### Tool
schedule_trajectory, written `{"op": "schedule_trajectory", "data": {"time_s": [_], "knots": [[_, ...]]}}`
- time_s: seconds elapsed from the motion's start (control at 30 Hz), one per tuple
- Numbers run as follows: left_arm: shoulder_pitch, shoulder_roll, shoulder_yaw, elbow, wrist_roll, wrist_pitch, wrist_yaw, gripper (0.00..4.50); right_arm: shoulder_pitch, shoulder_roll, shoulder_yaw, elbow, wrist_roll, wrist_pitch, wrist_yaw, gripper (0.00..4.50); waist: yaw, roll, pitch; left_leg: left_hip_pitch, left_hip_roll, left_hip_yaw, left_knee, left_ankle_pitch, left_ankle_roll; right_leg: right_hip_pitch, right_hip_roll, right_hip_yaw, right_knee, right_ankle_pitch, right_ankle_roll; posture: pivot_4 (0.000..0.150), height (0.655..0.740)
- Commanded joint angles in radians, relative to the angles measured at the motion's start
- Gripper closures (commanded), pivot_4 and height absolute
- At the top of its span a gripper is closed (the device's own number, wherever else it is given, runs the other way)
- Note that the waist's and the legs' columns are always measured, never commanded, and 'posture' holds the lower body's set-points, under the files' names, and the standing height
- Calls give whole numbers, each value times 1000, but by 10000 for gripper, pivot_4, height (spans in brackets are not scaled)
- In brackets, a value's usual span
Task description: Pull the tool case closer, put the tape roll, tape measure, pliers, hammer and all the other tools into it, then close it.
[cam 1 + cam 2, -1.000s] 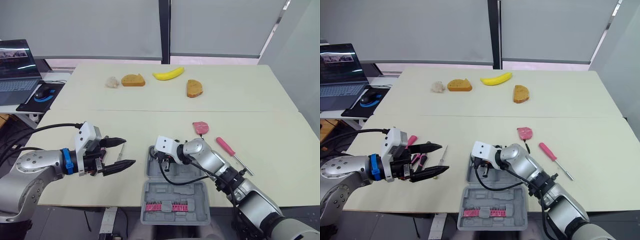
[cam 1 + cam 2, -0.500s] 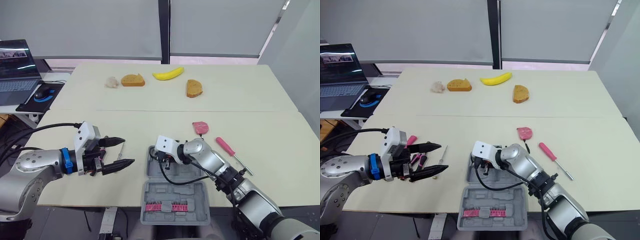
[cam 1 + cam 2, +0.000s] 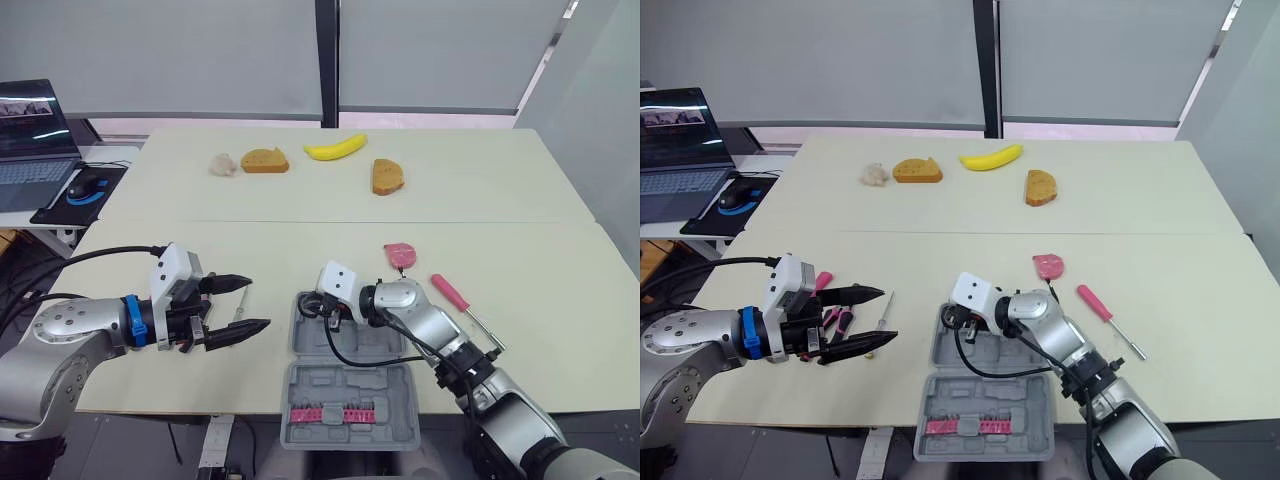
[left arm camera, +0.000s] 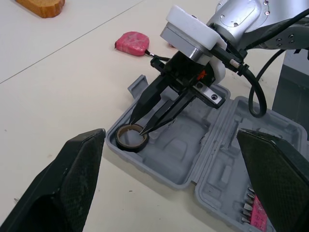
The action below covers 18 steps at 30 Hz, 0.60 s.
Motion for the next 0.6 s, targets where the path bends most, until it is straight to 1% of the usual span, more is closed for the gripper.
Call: {"op": "schedule_trajectory", "data": {"time_s": [0.03, 0.13, 0.3, 0.6], "knots": [[-16, 12, -1, -2, 4, -18, -9, 0, 1, 44, -31, 64, 14, -102, -50, 35832, 0, 0, 0, 0, 0, 0, 0, 0, 0, 0, 0, 0, 0, 0, 0, 1500, 7400], [-21, 13, -3, 0, 6, -17, -12, 0, -5, 67, -32, 164, -4, -171, -84, 35832, 0, 0, 0, 1, 1, 2, -1, 0, -1, 0, 1, 2, 0, 0, 0, 1500, 7400], [-18, 19, 0, -3, 7, -14, -14, 0, -10, 61, -8, 278, -50, -194, -90, 35832, 0, 0, 0, 1, 1, 4, -1, 1, -1, -1, 2, 5, 0, 1, -1, 1500, 7400], [-11, 15, 0, -13, 6, -11, -4, 0, -18, 61, -11, 299, -68, -184, -91, 35832, 0, 0, 0, 7, 4, 7, -3, -1, 0, 2, 5, 8, 0, 1, -1, 1500, 7400]]}}
